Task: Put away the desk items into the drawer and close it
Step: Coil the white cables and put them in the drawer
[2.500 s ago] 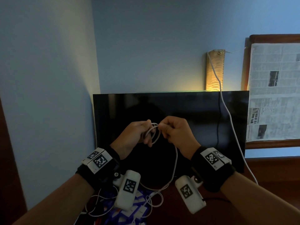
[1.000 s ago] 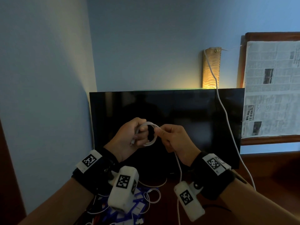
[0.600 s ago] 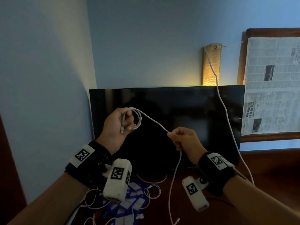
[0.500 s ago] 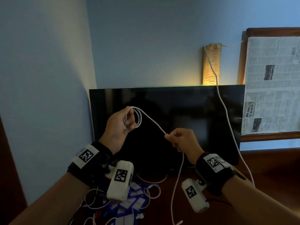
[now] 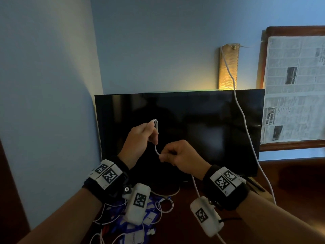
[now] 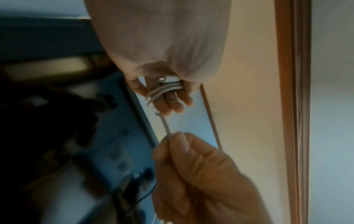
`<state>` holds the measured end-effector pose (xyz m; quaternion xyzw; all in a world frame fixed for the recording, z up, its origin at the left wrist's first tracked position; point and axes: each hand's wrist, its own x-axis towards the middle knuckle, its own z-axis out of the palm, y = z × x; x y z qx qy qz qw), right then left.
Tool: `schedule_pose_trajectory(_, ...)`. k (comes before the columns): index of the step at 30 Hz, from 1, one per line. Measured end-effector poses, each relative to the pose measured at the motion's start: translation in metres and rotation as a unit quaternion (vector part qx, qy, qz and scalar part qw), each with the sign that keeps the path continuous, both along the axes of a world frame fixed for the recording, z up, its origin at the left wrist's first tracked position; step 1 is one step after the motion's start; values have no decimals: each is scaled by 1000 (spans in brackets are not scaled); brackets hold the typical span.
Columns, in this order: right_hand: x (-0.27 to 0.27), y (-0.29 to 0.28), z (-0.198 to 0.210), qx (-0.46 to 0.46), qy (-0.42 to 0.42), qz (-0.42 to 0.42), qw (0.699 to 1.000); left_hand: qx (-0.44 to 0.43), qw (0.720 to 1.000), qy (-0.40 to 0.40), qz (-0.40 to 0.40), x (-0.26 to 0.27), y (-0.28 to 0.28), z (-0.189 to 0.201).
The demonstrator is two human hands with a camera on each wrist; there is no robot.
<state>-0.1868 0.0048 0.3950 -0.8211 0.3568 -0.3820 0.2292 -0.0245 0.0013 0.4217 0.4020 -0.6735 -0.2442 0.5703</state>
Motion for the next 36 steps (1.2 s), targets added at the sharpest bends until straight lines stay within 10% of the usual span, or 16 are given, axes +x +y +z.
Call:
schedule_pose_trajectory(22, -8, -7, -5, -46, -203, -18, 978, 115, 976, -161, -92, -6, 7, -5)
schedule_pose_trajectory(36, -25, -10, -17, 78, -261, 33, 962, 227, 935, 110, -249, 15, 14, 1)
